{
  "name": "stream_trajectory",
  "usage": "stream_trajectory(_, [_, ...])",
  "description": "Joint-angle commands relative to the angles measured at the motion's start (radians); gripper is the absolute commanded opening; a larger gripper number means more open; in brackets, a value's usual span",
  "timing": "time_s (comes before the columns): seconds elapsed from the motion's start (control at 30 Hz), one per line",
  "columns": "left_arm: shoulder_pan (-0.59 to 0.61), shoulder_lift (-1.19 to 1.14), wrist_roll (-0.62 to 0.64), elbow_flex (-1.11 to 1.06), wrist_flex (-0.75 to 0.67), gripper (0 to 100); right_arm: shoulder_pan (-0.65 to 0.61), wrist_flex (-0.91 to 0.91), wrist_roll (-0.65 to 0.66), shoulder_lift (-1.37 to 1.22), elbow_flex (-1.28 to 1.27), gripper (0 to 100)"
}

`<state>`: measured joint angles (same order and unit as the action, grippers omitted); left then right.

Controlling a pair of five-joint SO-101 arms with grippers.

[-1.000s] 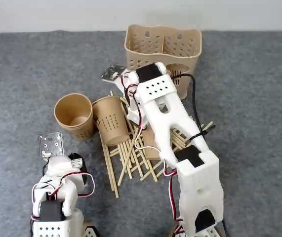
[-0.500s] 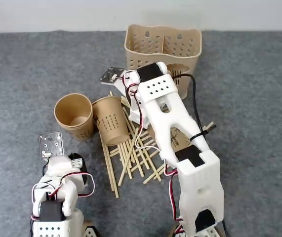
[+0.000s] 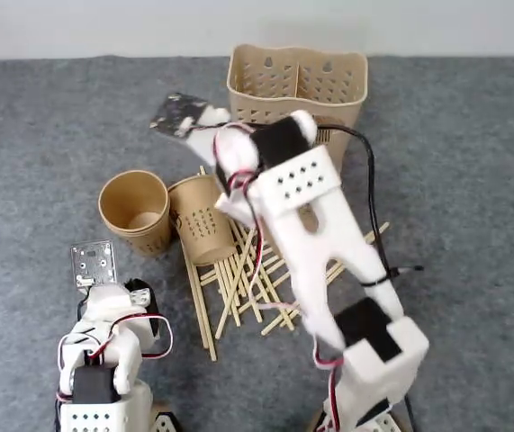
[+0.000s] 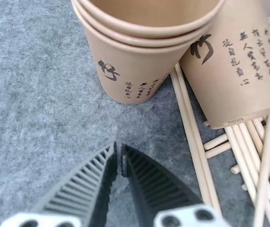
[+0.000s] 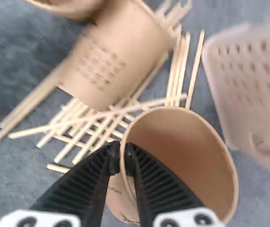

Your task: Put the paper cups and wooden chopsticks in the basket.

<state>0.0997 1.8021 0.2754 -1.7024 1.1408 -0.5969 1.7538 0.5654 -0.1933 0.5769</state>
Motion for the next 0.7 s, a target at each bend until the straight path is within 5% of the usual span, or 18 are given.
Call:
stream_trajectory(0.0, [0.003, 0.014, -0.003, 0.019, 0.003, 1, -0.105, 0.033, -0.052, 0.116, 0.054, 0.9])
stream_trajectory(0.67, [0.003, 0.014, -0.003, 0.019, 0.003, 1, -0.286, -0.532, -0.121, 0.137, 0.048, 0.9])
